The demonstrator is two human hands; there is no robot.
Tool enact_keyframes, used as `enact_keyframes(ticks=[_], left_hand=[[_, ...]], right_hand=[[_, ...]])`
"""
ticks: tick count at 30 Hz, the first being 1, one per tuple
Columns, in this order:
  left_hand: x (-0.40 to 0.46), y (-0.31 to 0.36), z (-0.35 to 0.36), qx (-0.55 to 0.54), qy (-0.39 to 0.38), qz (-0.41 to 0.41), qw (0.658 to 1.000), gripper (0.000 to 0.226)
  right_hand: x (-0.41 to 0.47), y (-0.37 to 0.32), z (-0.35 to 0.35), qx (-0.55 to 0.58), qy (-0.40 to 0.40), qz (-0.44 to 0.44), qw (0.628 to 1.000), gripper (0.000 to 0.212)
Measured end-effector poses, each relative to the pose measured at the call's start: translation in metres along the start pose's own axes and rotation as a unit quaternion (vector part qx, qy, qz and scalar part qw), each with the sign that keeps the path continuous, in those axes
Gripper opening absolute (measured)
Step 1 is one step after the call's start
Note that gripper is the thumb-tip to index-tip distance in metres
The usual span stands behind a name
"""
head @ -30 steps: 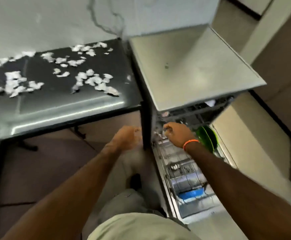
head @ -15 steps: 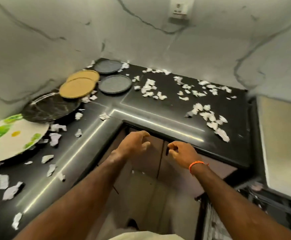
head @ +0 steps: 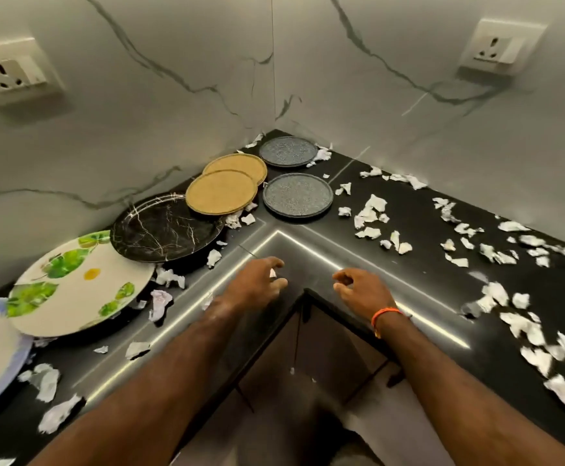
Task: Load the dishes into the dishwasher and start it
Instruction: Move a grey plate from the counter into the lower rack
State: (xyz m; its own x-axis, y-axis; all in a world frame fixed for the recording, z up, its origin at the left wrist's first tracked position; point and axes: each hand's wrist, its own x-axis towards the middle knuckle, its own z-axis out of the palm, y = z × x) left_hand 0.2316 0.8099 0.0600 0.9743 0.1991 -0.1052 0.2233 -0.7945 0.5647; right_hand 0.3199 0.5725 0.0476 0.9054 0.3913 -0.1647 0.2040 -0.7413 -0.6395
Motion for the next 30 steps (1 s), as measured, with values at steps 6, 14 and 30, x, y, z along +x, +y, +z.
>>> enact_keyframes(ticks=[6,14,30], left_hand=[[0.093,-0.006,-0.014,-0.009,0.038,-0.039,0.998,0.048],[0.206,-0.016,-0.019,-0.090,0.058,-0.155,0.982,0.044],[0.286,-0.030,-0.006,-0.357,0.161,-0.323,0.862,0.007]], right_hand=[[0.127,-0.014,-0.018,-0.024,-0.002,-0.015,1.000,0.029],[0.278,-0.027,-0.036,-0.036,-0.006,-0.001,0.999,0.044],[0.327,-0.017,-0.021,-0.048,-0.081,0.018,0.995,0.069]])
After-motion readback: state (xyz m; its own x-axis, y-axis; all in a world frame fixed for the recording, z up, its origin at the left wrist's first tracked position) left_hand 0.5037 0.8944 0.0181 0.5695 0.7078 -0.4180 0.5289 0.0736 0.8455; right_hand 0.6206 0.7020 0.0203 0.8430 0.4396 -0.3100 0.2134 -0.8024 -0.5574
